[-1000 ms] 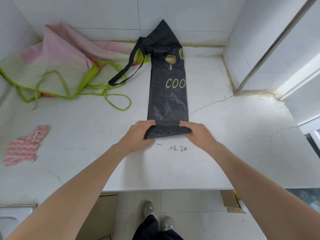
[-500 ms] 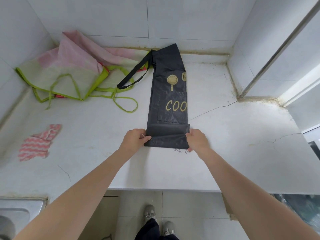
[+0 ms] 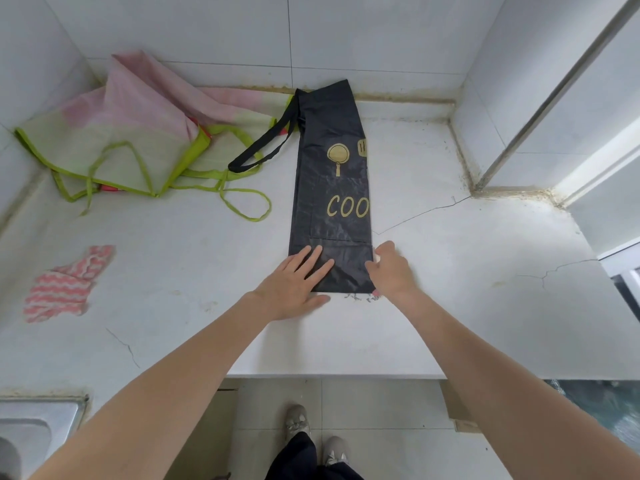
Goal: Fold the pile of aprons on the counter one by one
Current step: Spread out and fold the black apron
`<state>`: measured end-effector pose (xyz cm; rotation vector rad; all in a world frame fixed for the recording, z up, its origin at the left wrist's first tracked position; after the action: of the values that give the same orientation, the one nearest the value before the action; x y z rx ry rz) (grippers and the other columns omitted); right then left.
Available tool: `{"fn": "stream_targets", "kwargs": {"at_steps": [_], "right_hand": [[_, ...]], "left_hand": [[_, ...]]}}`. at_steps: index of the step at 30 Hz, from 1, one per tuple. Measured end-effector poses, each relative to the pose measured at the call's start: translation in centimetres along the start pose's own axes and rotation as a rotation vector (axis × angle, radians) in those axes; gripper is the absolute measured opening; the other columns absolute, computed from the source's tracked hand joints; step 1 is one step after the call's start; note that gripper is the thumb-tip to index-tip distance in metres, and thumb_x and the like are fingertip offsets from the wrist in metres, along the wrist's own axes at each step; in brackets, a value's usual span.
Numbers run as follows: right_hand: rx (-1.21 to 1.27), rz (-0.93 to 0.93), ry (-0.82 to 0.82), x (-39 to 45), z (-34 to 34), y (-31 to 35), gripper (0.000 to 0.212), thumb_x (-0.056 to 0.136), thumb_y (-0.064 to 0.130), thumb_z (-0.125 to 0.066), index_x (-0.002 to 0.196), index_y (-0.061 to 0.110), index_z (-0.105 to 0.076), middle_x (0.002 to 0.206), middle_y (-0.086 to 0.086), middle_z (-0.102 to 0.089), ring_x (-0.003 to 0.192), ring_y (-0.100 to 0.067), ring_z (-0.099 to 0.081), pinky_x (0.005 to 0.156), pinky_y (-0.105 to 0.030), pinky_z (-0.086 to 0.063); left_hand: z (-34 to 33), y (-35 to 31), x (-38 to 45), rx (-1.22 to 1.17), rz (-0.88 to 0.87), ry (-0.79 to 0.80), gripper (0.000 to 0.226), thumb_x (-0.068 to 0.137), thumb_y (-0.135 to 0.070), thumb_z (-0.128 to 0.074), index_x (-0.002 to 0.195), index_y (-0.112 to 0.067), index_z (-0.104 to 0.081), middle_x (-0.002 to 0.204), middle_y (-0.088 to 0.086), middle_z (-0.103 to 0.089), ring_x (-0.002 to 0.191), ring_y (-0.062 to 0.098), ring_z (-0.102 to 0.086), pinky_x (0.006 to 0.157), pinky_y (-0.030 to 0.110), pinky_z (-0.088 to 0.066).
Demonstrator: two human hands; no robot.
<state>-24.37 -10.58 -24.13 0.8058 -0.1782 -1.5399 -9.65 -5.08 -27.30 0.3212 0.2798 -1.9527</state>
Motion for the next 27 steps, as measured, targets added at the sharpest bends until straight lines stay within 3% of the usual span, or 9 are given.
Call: {"fn": "stream_targets", "kwargs": {"at_steps": [2,4,7,11,13,15,18,22,27], "right_hand": [[-0.289,0.273,-0.093,-0.8,0.7,2.0,0.040,0.094,0.019,-0.050,0.129,0.004,-0.039,0.126,-0.015,-0.047,0.112,-0.032,-0.051,0.083,-0.035,-0.044],[-0.539,0.555,-0.028,-2.1,-1.1,3.0,0.061,0.090,0.028,-0.053,0.144,0.008,-0.030,0.153,-0.010,-0.021,0.140,-0.029,-0.021,0.111,-0.040,-0.026],[-0.705,0.524,0.204,-2.0,-3.8,0.9,0.070,0.094,0.029,-0.040,0.152,0.015,-0.004,0.159,0.000,0.008,0.146,-0.015,0.008,0.119,-0.037,-0.001],[-0.597,0.524,0.118,-1.1,-2.6,1.4,0.066,0.091,0.013,-0.049,0.150,0.016,-0.018,0.158,0.004,-0.011,0.144,-0.014,-0.015,0.114,-0.027,-0.015],[-0.398,0.453,0.086,-0.2,-1.5,1.4,0.057,0.087,0.002,-0.053,0.141,0.016,-0.040,0.149,-0.001,-0.036,0.133,-0.019,-0.037,0.106,-0.025,-0.028],[-0.105,0.312,0.068,0.6,-0.2,0.9,0.036,0.086,0.000,-0.056,0.119,0.013,-0.062,0.114,-0.007,-0.061,0.100,-0.022,-0.057,0.081,-0.023,-0.042],[0.183,0.194,0.098,0.8,0.4,0.5,0.007,0.089,0.012,-0.061,0.092,0.013,-0.067,0.073,-0.005,-0.059,0.066,-0.018,-0.051,0.057,-0.021,-0.036],[0.110,0.133,0.036,0.9,0.3,0.6,0.017,0.098,0.020,-0.045,0.092,0.011,-0.057,0.087,-0.011,-0.059,0.084,-0.026,-0.053,0.070,-0.029,-0.036],[-0.317,0.061,0.001,1.1,-0.8,0.8,0.037,0.104,0.025,-0.028,0.115,0.000,-0.053,0.118,-0.018,-0.059,0.111,-0.035,-0.053,0.085,-0.034,-0.039]], "left_hand": [[-0.3,0.3,0.3,-0.008,0.015,0.019,0.113,0.048,-0.075,0.042,0.148,-0.029,0.014,0.157,0.011,0.015,0.145,0.025,0.011,0.117,0.036,0.000],[0.0,0.5,0.5,-0.032,0.007,0.022,0.109,0.050,-0.079,0.036,0.147,-0.035,0.013,0.156,0.013,0.017,0.145,0.026,0.010,0.117,0.037,-0.002],[0.4,0.9,0.2,-0.073,0.025,0.031,0.098,0.061,-0.083,0.012,0.148,-0.040,0.005,0.158,0.008,0.012,0.145,0.026,0.006,0.116,0.038,-0.004],[1.8,2.8,-0.6,-0.197,0.126,-0.060,0.084,0.075,-0.066,-0.024,0.149,-0.027,-0.014,0.157,-0.002,-0.016,0.142,0.014,-0.017,0.112,0.032,-0.004],[2.4,4.1,-1.3,-0.411,0.182,-0.131,0.063,0.087,-0.034,-0.052,0.144,-0.020,-0.029,0.146,-0.001,-0.039,0.132,0.017,-0.037,0.109,0.027,-0.013],[2.7,5.9,-2.0,-0.702,0.282,-0.222,0.046,0.089,-0.012,-0.058,0.133,-0.015,-0.048,0.127,0.002,-0.058,0.117,0.021,-0.053,0.099,0.021,-0.030],[2.2,7.7,-2.5,-0.938,0.437,-0.277,0.022,0.091,-0.010,-0.057,0.111,-0.002,-0.062,0.107,0.010,-0.068,0.103,0.024,-0.062,0.087,0.028,-0.044],[1.2,7.7,-2.9,-0.948,0.545,-0.282,0.020,0.090,-0.017,-0.061,0.073,-0.009,-0.055,0.075,0.007,-0.065,0.073,0.022,-0.052,0.060,0.018,-0.036],[0.7,6.9,-3.7,-0.872,0.624,-0.312,0.017,0.089,-0.023,-0.063,0.082,-0.009,-0.056,0.077,0.008,-0.066,0.077,0.023,-0.057,0.062,0.023,-0.039]]}}
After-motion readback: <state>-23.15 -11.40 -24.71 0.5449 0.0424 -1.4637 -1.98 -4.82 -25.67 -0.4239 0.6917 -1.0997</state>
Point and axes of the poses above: each hand's wrist, its own x-axis towards the middle knuckle, its own z-axis out of the back of the hand, y = z × x, the point moved 9 cm from there along x, towards the middle knuckle
